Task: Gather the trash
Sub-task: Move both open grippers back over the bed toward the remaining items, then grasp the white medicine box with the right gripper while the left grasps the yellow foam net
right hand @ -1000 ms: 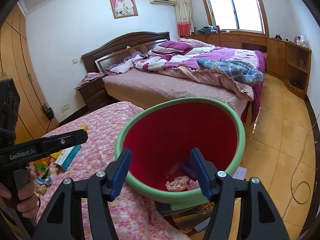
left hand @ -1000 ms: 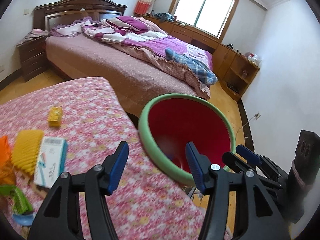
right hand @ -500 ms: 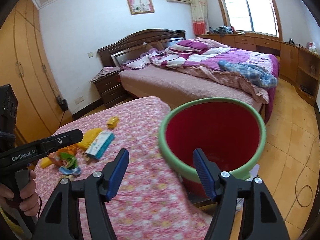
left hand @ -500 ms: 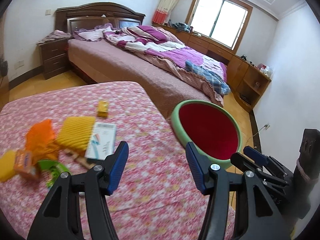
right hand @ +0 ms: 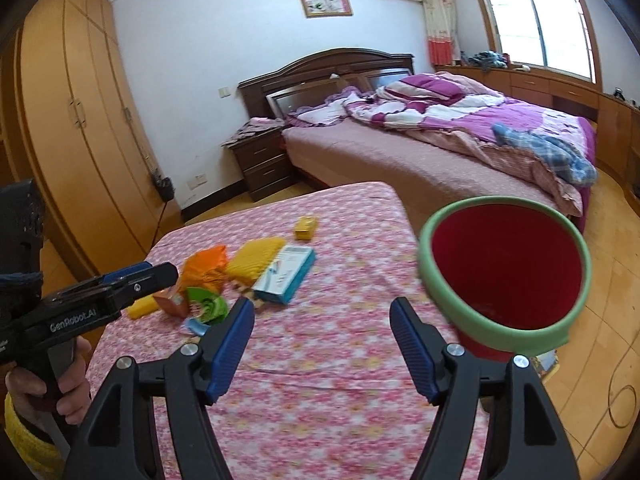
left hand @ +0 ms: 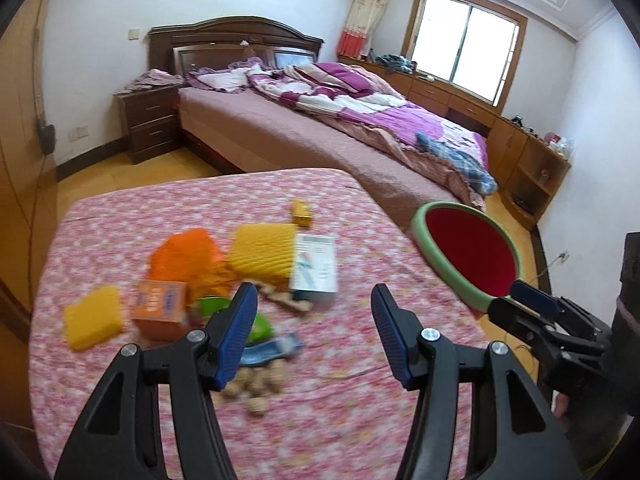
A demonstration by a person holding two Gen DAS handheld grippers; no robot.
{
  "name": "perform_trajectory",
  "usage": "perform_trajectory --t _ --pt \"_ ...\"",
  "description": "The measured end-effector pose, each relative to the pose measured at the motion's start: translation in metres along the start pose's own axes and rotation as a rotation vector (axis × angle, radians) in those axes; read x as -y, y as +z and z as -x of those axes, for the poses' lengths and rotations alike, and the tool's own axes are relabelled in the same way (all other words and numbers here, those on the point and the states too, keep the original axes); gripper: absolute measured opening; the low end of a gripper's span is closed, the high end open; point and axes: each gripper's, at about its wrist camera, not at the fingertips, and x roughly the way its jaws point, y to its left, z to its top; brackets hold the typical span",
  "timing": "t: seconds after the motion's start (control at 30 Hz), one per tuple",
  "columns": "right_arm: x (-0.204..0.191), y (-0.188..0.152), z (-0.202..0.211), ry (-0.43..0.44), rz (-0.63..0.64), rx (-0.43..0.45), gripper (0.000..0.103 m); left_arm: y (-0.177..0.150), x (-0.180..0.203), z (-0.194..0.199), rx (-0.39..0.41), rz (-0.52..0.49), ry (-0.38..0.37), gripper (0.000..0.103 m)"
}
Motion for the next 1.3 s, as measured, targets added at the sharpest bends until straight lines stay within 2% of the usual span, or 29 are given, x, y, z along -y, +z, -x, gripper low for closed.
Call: perform_trajectory --t 0.3,0.53,0.7,0.8,0.97,1.07,1.2,1.3 --pt "-0.026 0.0 -0.027 -0.015 0.009 -0.034 0.076 -0.001 -0.082 -0.003 -0.026 0.063 0.112 0.059" --pt "-0.026 -0.002 -0.062 -0.019 -0.014 -0.102 0.076 -0.009 -0.151 -0.022 -0.072 0.203 0.204 0.059" --pt "-0.028 0.003 -0.083 -0.014 0.002 -0.129 0.077 -0.019 -0.187 -0.033 -0.085 0.278 0.296 0.059" --pt "-0.029 0.009 -0.098 -0.005 0.009 -0.144 0.08 -0.026 -0.204 -0.04 -0.102 0.331 0.321 0.059" --pt "-0.033 0.017 -0.123 0.008 0.011 -0.169 0.082 -0.034 -0.219 -0.054 -0.131 0.405 0.344 0.06" --pt "-0.036 0.019 -0.14 0.018 0.007 -0.192 0.084 -0.036 -0.217 -0.058 -0.137 0.415 0.366 0.064" --pt "-0.039 0.019 -0.157 0.017 0.016 -0.214 0.085 -0.037 -0.212 -0.06 -0.119 0.42 0.343 0.066" --pt "-0.04 0.02 -0.17 -0.001 0.031 -0.228 0.085 -0.035 -0.206 -0.07 -0.127 0.404 0.363 0.068"
